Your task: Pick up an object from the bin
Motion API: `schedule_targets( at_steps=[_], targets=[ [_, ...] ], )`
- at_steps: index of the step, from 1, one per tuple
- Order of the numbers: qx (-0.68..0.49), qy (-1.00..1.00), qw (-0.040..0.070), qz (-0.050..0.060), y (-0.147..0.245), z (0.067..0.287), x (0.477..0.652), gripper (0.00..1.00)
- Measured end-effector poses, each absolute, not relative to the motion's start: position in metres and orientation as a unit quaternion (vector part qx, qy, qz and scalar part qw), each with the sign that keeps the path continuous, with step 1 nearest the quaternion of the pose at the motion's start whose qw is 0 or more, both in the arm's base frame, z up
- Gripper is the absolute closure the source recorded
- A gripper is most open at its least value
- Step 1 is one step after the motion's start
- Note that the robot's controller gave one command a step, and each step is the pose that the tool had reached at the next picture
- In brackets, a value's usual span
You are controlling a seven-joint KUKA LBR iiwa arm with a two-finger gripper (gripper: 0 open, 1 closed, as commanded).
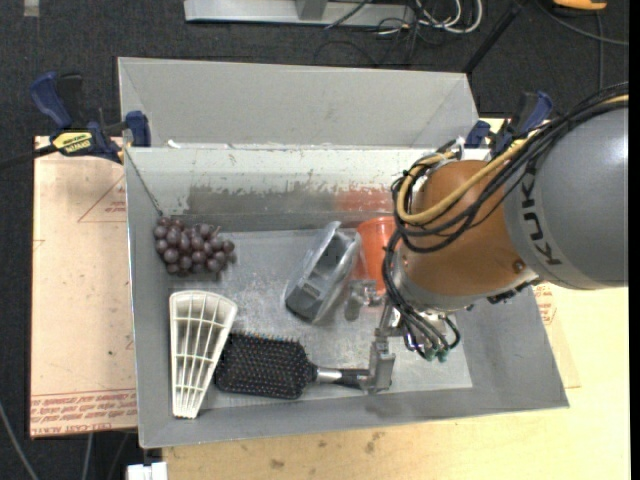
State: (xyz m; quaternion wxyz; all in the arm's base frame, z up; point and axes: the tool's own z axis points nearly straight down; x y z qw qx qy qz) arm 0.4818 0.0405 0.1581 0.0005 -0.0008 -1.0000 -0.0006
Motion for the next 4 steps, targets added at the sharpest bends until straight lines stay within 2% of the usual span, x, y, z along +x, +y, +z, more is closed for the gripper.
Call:
schedule_targets(
  at_steps=[1, 2, 3, 4],
  targets=[
    [-0.001, -1.0, 0.0, -0.001, 0.041, 0.158, 0.482, 0.0],
    [0.04, -0.999, -0.003, 0.0, 0.08, 0.113, 0.493, 0.0],
    [0.065, -0.998, -0.002, -0.001, 0.112, 0.071, 0.496, 0.0],
    [0.066, -0.998, -0.002, 0.002, 0.142, 0.072, 0.495, 1.0]
  ],
)
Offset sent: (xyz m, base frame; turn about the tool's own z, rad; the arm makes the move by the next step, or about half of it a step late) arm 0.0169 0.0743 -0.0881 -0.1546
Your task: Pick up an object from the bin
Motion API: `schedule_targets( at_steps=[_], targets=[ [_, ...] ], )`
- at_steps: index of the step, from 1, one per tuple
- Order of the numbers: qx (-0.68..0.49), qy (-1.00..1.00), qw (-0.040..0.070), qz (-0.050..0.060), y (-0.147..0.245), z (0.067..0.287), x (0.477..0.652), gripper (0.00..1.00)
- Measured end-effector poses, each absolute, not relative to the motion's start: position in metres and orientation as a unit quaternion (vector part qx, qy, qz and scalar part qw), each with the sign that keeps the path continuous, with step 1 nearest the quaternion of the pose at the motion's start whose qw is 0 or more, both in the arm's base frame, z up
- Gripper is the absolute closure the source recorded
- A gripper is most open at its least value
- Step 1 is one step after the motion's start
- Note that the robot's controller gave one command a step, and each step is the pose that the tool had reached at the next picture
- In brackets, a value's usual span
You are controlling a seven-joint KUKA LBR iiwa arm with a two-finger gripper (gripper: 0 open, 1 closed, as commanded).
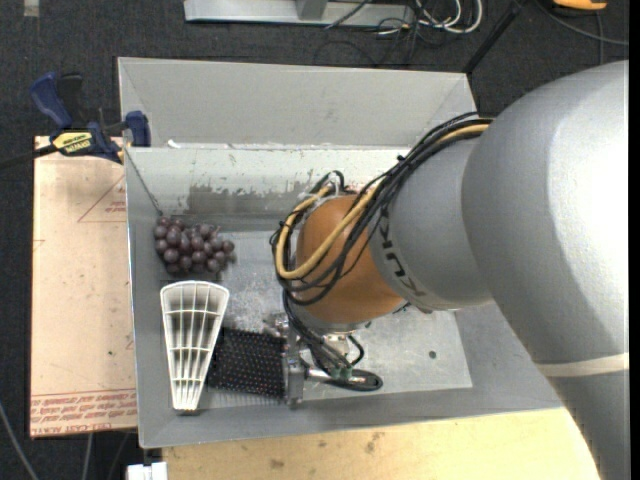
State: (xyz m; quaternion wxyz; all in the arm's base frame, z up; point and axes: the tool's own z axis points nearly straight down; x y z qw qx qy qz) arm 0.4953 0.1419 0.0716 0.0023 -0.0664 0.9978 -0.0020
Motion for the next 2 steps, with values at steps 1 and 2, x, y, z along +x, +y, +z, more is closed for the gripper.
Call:
schedule_targets(
  at_steps=[1, 2],
  targets=[
    [-0.066, 0.998, 0.002, -0.002, 0.142, 0.072, 0.495, 1.0],
    [-0.066, 0.998, 0.004, 0.001, 0.136, 0.228, 0.488, 1.0]
  ],
)
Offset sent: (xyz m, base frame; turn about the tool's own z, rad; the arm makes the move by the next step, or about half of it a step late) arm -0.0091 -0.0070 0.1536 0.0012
